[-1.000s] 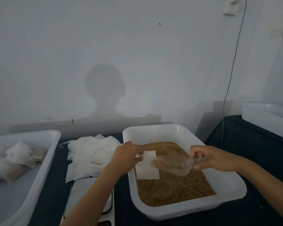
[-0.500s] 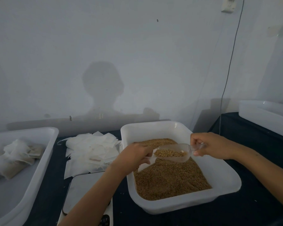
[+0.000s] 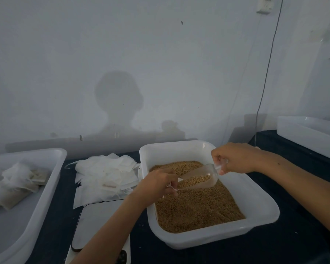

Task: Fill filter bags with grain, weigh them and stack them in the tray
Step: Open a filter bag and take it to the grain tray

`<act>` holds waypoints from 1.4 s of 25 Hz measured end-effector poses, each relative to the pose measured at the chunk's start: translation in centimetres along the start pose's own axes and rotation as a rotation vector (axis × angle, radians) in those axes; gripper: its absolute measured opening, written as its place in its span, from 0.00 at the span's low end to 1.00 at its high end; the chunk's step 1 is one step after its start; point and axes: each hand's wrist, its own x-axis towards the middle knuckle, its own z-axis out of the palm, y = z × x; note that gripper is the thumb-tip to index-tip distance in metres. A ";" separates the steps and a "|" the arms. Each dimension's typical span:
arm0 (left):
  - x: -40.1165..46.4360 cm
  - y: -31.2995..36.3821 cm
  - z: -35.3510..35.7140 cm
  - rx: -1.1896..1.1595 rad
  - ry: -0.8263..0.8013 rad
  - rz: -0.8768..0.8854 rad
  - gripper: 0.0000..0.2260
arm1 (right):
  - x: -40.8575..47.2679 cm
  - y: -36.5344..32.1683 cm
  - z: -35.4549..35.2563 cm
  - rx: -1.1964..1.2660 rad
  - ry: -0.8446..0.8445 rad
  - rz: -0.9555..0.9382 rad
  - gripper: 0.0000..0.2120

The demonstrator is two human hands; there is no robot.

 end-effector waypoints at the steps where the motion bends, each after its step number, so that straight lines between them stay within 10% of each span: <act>1: 0.0 0.0 0.0 -0.008 -0.002 -0.007 0.08 | 0.1 -0.2 -0.1 -0.020 -0.004 0.001 0.09; 23: 0.1 -0.4 0.5 -0.064 0.020 -0.102 0.10 | -0.2 -0.2 0.5 0.013 0.008 0.040 0.10; 35: 0.2 -0.6 -1.4 -0.529 0.506 -0.368 0.10 | -0.4 1.3 7.9 0.546 -0.014 0.196 0.04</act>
